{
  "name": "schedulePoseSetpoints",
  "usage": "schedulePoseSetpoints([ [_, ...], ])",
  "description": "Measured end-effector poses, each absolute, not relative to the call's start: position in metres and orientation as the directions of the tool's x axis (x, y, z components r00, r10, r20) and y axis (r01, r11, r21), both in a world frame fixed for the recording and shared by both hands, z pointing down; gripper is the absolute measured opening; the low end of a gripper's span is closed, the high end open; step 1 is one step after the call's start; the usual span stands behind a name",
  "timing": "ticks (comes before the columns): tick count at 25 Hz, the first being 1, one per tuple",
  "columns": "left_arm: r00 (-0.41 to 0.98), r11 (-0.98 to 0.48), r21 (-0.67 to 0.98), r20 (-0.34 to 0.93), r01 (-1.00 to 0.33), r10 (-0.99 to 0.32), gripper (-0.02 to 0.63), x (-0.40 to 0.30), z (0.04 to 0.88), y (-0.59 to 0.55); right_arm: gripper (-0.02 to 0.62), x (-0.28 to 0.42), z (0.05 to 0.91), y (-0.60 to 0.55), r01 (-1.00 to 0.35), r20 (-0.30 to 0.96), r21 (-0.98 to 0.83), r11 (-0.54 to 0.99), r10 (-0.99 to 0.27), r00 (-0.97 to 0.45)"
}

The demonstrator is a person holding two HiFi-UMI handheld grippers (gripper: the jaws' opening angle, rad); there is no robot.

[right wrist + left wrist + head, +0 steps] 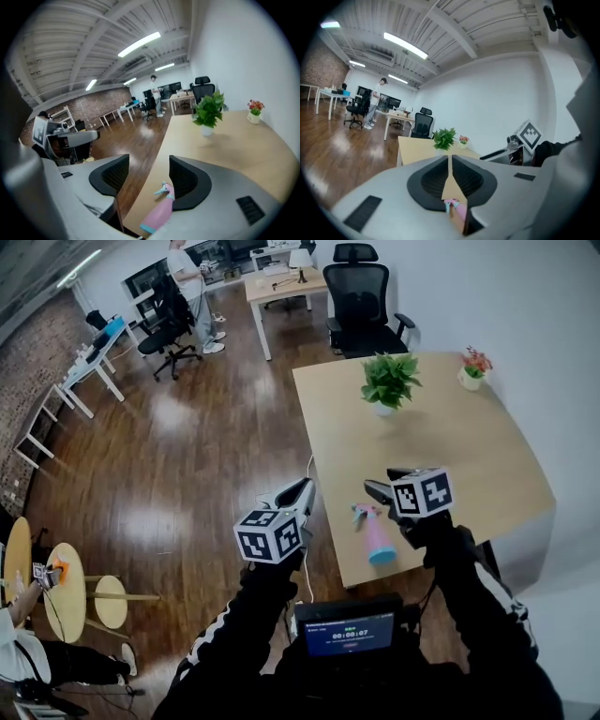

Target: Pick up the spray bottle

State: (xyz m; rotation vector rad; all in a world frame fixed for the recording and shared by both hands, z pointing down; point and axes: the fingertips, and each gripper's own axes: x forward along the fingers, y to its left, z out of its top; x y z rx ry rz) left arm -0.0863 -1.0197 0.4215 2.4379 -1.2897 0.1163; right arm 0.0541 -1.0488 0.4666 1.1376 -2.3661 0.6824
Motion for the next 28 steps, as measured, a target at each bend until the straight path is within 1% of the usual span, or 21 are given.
schedulePoseSetpoints([
  [2,0.581,-0.493,0.326,0.281,-0.806,-0.764,0.035,-0.088,0.446,-1.033,0.259,0.052,0.513,-1.055,-0.817,0.657,-0.254,0.518,-0.528,-0.539],
  [4,0.577,-0.482,0.33,0.321,-0.812,-0.751,0.04,-0.09,0.467,-1.047,0.323,0.054,0.554,-1.059,-0.833,0.732,-0.261,0.487,-0.463,-0.5],
  [5,0.572,-0.476,0.328,0.34,-0.816,-0.747,0.06,-0.09,0.477,-1.056,0.325,0.056,0.574,-1.062,-0.84,0.763,-0.262,0.475,-0.432,-0.482],
  [8,0.559,-0.455,0.329,0.405,-0.827,-0.724,0.06,-0.087,0.514,-1.081,0.325,0.065,0.625,-1.074,-0.859,0.826,-0.269,0.435,-0.354,-0.438],
  [13,0.553,-0.423,0.356,0.518,-0.833,-0.653,0.06,-0.083,0.578,-1.105,0.325,0.075,0.684,-1.09,-0.895,0.879,-0.311,0.32,-0.261,-0.399],
  [15,0.548,-0.41,0.364,0.554,-0.837,-0.627,0.063,-0.081,0.601,-1.111,0.399,0.077,0.703,-1.093,-0.902,0.899,-0.304,0.307,-0.22,-0.378],
  [20,0.556,-0.394,0.392,0.595,-0.831,-0.581,0.066,-0.069,0.644,-1.121,0.399,0.082,0.739,-1.102,-0.911,0.93,-0.273,0.31,-0.157,-0.332],
  [25,0.584,-0.418,0.407,0.578,-0.812,-0.571,0.065,-0.062,0.655,-1.125,0.399,0.078,0.765,-1.089,-0.913,0.942,-0.3,0.275,-0.062,-0.329],
  [28,0.586,-0.411,0.418,0.59,-0.81,-0.555,0.064,-0.059,0.664,-1.125,0.396,0.075,0.774,-1.084,-0.914,0.954,-0.275,0.297,-0.034,-0.298],
])
